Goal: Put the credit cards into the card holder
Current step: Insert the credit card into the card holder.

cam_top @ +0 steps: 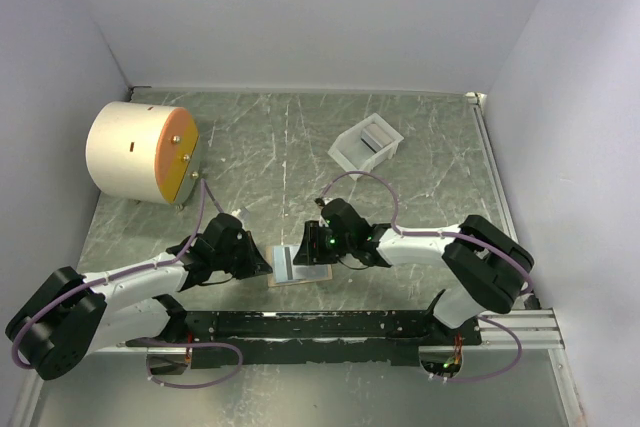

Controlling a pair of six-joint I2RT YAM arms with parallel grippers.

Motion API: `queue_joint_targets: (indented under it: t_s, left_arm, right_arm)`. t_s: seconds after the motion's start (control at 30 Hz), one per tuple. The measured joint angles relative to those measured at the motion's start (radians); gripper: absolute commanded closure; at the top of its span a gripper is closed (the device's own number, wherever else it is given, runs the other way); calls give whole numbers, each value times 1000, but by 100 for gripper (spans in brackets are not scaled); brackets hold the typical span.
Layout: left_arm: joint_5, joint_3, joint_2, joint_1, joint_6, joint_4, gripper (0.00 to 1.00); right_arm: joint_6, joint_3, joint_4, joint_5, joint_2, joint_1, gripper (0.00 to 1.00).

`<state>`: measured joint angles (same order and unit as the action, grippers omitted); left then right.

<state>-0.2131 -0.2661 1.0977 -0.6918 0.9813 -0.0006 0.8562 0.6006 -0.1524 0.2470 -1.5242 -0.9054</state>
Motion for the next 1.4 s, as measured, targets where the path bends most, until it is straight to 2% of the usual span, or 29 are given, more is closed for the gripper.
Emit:
queue_joint_targets:
  t_s: [0.47, 0.87, 1.0, 1.17, 1.4]
  left_arm:
    - [0, 0, 0, 0, 0, 0, 91]
    - [11, 0, -15, 0, 5, -20, 88]
    - [64, -8, -91, 0, 16, -122, 77]
    - [168, -93, -208, 13, 24, -299, 63]
    - [206, -148, -253, 70, 20, -398, 58]
  right_arm:
    - [0, 14, -26, 19, -34, -26, 60]
    - [-17, 41, -48, 34, -81, -45, 65]
    - [-24, 57, -50, 34, -90, -64, 66]
    - [-24, 86, -58, 37, -106, -78, 66]
    - [-55, 148, -20, 42, -138, -85, 63]
